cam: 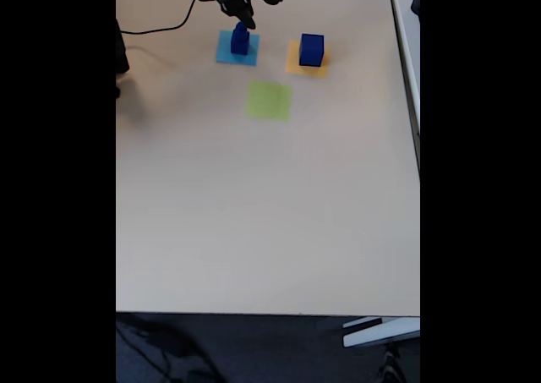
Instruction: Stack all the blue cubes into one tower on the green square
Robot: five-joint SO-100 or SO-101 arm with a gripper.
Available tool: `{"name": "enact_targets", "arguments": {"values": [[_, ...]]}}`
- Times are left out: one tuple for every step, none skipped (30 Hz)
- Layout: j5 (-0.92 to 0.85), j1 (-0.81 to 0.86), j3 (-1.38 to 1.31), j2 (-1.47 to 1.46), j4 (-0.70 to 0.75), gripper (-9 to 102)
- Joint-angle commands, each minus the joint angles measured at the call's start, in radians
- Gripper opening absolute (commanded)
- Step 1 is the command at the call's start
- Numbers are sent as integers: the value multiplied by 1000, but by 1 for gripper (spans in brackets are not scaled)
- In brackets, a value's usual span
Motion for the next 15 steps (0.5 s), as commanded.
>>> {"name": "enact_targets", "arguments": {"values": [[-14, 12, -89, -2, -61, 23], [-8, 14, -98, -6, -69, 26], [0, 15, -109, -14, -71, 28], [5, 17, -115, -18, -72, 30], [6, 20, -117, -23, -80, 31], [6, 23, -117, -26, -87, 32], [3, 26, -117, -31, -95, 32], [3, 29, -121, -37, -100, 32], [3, 31, -127, -46, -103, 32], [3, 32, -137, -57, -104, 32], [-3, 32, -146, -67, -112, 32], [-2, 31, -152, -77, -117, 32], [6, 28, -158, -86, -117, 32], [17, 25, -164, -94, -117, 32], [49, 20, -161, -100, -117, 32]]}}
